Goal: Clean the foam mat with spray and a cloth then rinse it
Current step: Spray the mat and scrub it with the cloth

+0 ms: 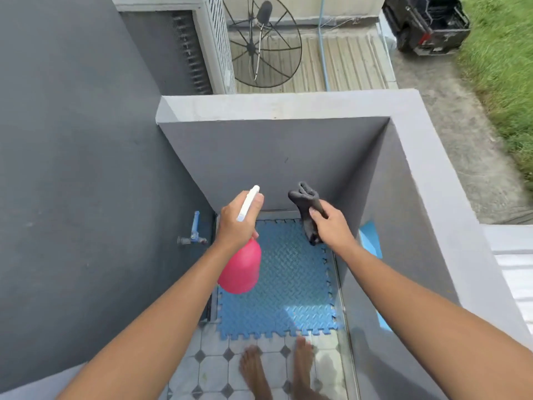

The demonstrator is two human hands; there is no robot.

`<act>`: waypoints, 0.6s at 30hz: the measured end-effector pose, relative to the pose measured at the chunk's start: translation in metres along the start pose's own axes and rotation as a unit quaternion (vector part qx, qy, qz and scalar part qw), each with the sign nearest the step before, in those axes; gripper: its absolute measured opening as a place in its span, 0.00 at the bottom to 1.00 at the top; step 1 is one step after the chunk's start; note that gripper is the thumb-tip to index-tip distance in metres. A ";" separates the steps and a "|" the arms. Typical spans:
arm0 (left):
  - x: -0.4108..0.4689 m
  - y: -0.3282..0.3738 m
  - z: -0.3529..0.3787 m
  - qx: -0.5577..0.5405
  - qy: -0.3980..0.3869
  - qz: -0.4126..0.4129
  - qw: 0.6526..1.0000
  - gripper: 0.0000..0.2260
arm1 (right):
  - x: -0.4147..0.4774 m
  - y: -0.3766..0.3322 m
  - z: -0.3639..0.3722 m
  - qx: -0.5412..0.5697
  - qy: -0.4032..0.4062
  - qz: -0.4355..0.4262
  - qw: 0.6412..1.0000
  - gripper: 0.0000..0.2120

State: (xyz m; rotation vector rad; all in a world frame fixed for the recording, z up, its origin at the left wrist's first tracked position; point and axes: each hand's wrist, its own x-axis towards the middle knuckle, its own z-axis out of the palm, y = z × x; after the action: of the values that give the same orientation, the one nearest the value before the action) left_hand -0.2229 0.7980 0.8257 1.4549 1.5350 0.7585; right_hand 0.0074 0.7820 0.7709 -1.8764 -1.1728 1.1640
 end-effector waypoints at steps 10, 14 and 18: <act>-0.098 -0.271 0.075 0.070 -0.019 -0.154 0.985 0.18 | -0.072 0.226 0.104 0.074 0.029 0.151 0.985 0.07; -0.107 -0.382 0.115 0.118 0.000 -0.221 0.968 0.29 | -0.066 0.316 0.129 0.064 0.019 0.179 0.982 0.06; -0.092 -0.468 0.155 0.122 -0.034 -0.258 0.958 0.27 | -0.025 0.400 0.157 0.049 0.021 0.176 0.983 0.06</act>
State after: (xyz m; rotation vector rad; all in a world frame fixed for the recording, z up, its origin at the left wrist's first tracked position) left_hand -0.3035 0.6253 0.3623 1.1499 1.8935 0.2111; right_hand 0.0013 0.6056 0.3786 -2.0734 -0.7629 1.3340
